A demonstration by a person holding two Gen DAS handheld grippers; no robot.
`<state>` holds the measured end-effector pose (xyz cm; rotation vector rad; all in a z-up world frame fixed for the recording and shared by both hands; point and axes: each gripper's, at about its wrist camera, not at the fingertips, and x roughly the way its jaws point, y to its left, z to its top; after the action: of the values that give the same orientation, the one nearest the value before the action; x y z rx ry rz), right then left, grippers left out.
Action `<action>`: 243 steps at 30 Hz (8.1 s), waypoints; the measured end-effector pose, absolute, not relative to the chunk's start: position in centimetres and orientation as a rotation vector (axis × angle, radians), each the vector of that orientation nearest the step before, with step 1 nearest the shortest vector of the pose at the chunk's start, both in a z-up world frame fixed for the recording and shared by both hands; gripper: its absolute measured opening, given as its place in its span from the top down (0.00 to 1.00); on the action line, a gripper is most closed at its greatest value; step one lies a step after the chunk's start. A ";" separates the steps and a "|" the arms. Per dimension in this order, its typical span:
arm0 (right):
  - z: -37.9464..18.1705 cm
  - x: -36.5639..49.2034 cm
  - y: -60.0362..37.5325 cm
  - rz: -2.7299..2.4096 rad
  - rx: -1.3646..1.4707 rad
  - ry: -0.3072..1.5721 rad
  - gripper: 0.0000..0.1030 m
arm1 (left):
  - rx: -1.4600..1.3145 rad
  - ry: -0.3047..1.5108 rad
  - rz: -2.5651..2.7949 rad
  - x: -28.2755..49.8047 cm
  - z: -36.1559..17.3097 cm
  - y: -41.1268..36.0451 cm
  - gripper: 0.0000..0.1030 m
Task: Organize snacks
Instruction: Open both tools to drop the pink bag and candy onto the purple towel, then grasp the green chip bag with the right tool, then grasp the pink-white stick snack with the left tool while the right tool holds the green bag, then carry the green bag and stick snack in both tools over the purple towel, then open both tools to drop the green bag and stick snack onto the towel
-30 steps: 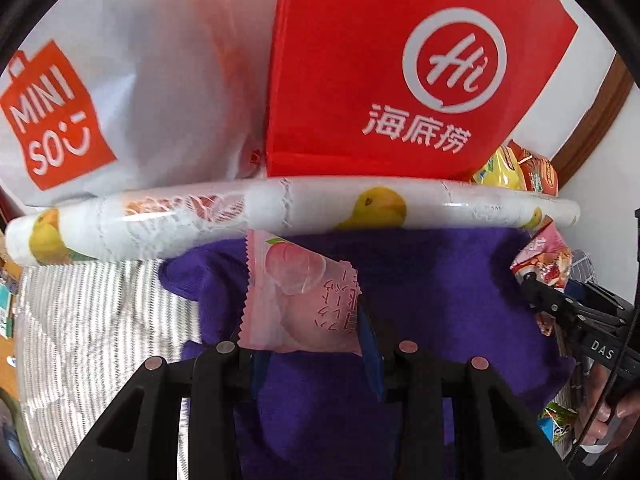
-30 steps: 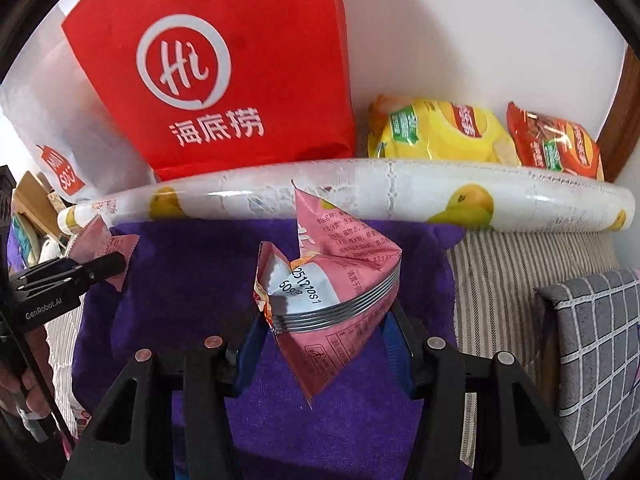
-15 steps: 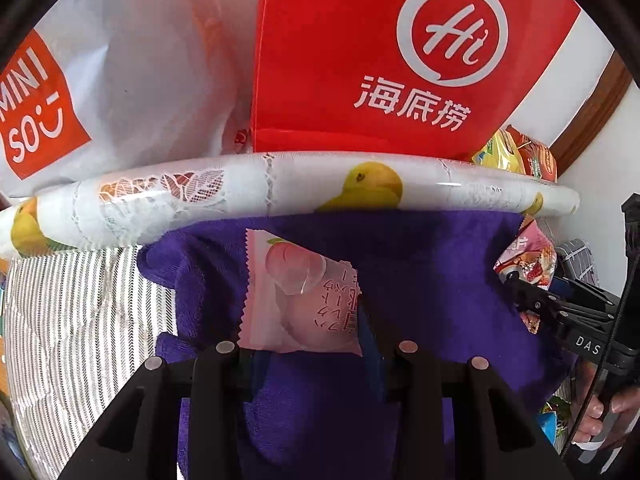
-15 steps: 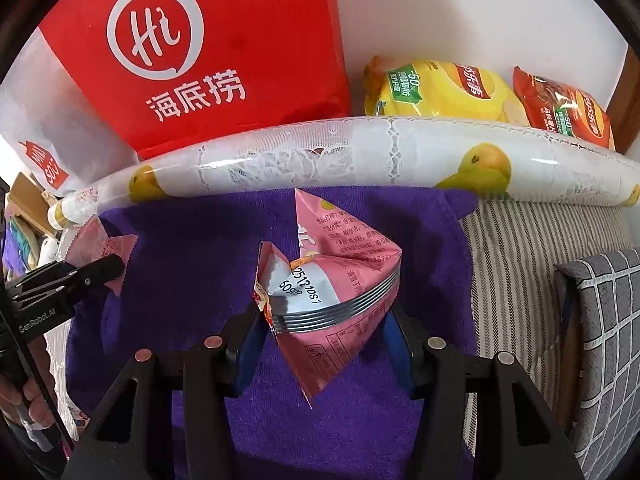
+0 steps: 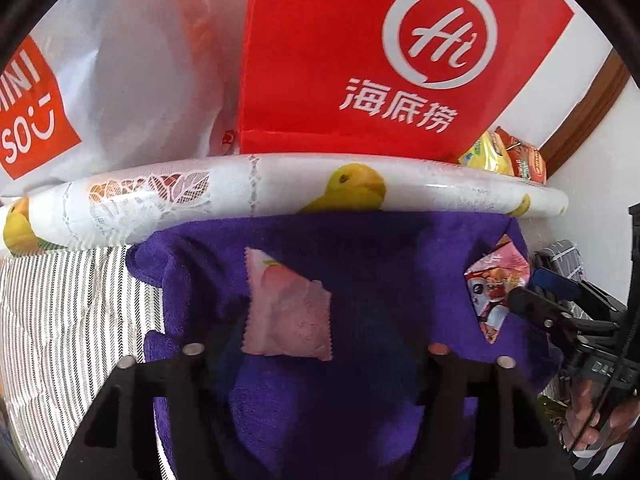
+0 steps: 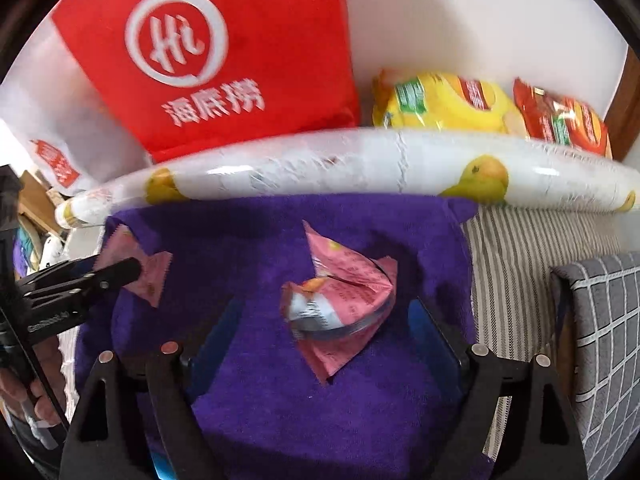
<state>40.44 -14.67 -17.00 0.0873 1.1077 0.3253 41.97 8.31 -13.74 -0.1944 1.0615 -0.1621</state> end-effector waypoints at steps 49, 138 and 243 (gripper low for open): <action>-20.7 22.4 -23.2 0.196 0.013 1.007 0.37 | -0.231 0.937 0.002 17.3 -6.8 12.0 0.29; -15.3 8.8 -23.4 0.161 0.087 0.915 0.61 | -0.175 1.042 0.037 12.7 -15.5 14.4 0.80; -14.3 32.1 -19.6 0.286 0.079 0.878 0.25 | -0.184 1.117 -0.049 34.7 -13.0 8.8 0.56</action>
<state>32.14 -19.65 -14.26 0.0794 0.8779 0.2855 34.73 8.80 -13.03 -0.1841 1.1168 -0.0489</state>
